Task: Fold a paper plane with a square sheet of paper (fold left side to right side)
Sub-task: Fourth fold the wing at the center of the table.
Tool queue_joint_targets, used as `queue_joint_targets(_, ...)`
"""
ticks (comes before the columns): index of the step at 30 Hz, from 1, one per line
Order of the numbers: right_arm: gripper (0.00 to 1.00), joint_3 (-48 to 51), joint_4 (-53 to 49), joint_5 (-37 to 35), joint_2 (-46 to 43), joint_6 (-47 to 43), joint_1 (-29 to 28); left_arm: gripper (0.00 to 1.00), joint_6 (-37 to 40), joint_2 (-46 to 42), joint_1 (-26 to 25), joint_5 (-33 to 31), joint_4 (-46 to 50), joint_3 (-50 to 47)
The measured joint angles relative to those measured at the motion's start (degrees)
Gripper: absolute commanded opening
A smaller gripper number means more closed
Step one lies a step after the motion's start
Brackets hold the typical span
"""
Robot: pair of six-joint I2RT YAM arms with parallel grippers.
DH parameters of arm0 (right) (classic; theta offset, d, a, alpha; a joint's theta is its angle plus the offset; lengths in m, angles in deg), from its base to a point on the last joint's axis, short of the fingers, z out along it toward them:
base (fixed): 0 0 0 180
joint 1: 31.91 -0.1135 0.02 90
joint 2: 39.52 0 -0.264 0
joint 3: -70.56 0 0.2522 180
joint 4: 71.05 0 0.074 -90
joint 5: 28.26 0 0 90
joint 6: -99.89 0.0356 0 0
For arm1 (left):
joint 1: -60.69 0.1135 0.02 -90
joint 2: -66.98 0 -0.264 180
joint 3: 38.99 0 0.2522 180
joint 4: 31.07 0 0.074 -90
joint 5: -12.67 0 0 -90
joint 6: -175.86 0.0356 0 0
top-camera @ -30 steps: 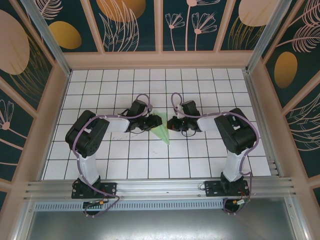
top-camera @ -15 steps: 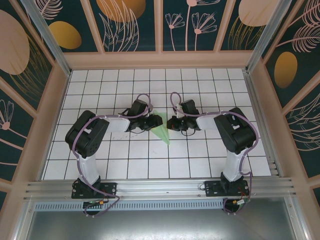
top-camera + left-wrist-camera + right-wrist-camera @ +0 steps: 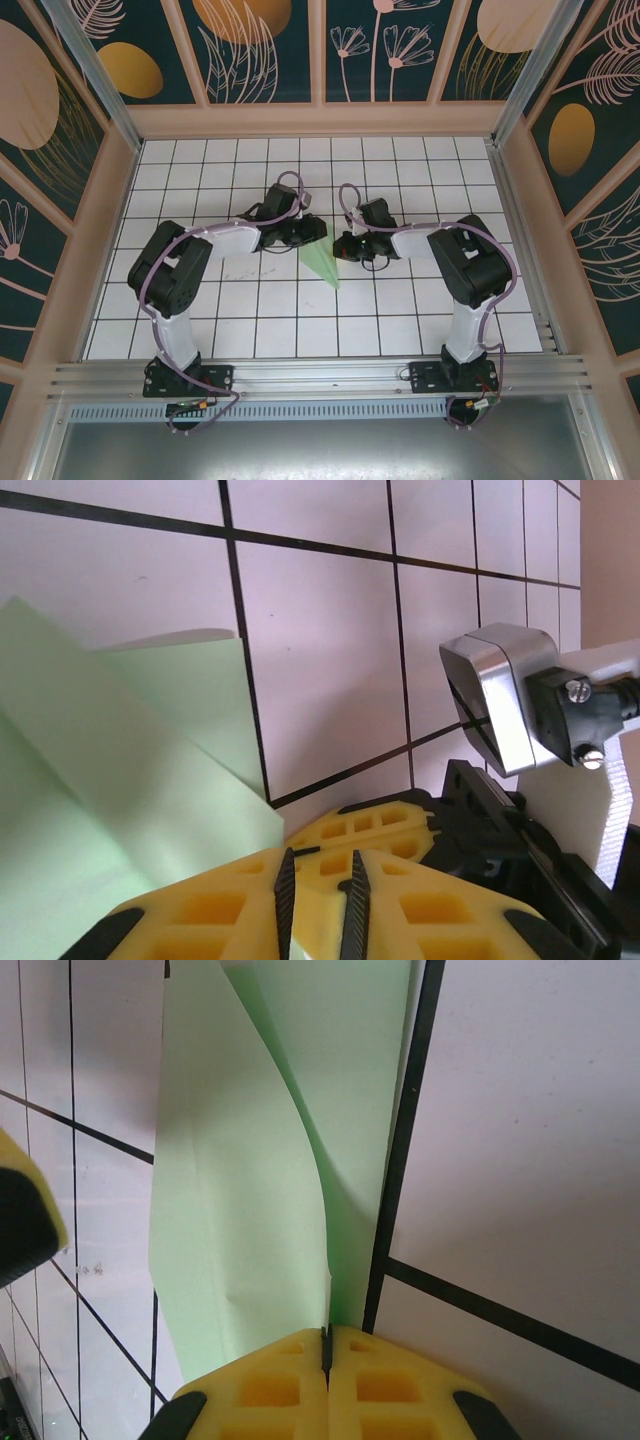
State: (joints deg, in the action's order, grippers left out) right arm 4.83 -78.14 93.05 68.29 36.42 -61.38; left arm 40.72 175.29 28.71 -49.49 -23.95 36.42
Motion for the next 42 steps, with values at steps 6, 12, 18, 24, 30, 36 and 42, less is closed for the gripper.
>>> queue_joint_targets(6, 0.02, -0.68, -1.14, -0.31, 0.13, -0.74, -0.15, 0.26, 0.13, 3.98, -0.13, 1.73, -0.13, 1.03)
queue_joint_targets(12, 0.02, -1.44, -2.43, -0.42, 0.37, -0.94, -0.17, 0.26, 0.13, 6.03, -0.28, 1.95, -0.22, 1.05)
queue_joint_targets(18, 0.02, -1.95, -3.37, -0.83, 0.37, -1.25, -0.31, 0.26, 0.57, 6.19, -0.28, 1.51, -0.11, 1.01)
queue_joint_targets(24, 0.03, -2.34, -4.13, -1.33, 0.37, -2.21, -0.52, 0.26, 1.36, 6.19, -0.28, 0.57, -0.04, 0.26)
queue_joint_targets(30, 0.08, -2.38, -4.15, -1.36, 0.35, -2.21, -0.52, 0.26, 1.46, 6.03, -0.28, 0.46, -2.23, -1.07)
queue_joint_targets(36, 0.29, -2.27, -4.52, -2.49, -0.98, -1.97, -0.74, 0.26, 1.49, 5.84, -0.17, 0.66, -2.89, -1.62)
queue_joint_targets(42, 0.31, -0.46, -6.78, -4.7, -8.7, -2.19, -0.52, 0.26, 1.64, 5.84, -0.24, 0.44, -3.06, -1.66)
